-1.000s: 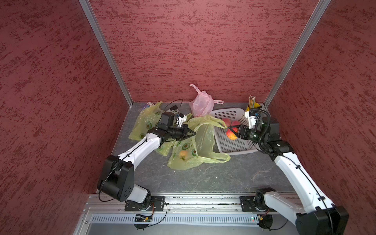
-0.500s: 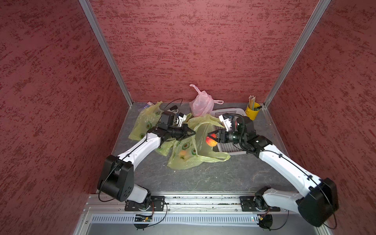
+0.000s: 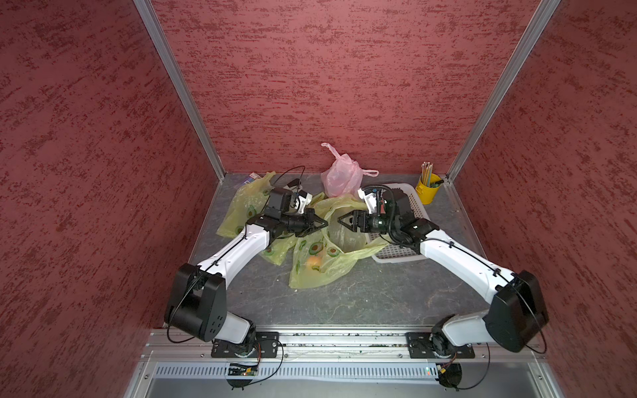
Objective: Place the peach into a plastic bag & tie a knot
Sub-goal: Place the peach in the plastic bag, then adjust the plastic bag at the center of the board.
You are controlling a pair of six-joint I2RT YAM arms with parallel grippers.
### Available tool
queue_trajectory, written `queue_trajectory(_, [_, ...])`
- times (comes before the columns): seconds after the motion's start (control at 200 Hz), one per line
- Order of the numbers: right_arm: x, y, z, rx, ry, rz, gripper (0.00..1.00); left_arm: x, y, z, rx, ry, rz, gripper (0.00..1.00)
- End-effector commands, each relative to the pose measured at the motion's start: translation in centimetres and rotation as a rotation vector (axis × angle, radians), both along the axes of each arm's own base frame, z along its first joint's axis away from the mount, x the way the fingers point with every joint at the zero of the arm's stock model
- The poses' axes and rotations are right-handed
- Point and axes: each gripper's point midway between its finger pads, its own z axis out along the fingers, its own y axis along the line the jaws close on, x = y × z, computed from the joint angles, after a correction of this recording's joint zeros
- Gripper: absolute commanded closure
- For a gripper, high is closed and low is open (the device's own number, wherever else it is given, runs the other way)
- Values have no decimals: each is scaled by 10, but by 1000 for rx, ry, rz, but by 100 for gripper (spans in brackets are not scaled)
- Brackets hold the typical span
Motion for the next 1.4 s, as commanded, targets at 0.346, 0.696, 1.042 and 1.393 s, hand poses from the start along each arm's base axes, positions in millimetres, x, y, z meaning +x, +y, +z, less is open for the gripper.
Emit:
queue_trajectory(0.346, [-52, -95, 37, -221, -103, -263, 21, 4, 10, 5, -23, -29, 6, 100])
queue_trajectory(0.696, [-115, -82, 16, -91, -9, -47, 19, 7, 11, 1, -17, -17, 15, 100])
queue_trajectory(1.042, [-128, -81, 7, -89, 11, 3, 20, 8, 12, -1, -9, -13, 24, 100])
queue_trajectory(1.393, [-133, -77, 3, -104, 21, 50, 36, 10, 11, -4, -8, -8, 25, 100])
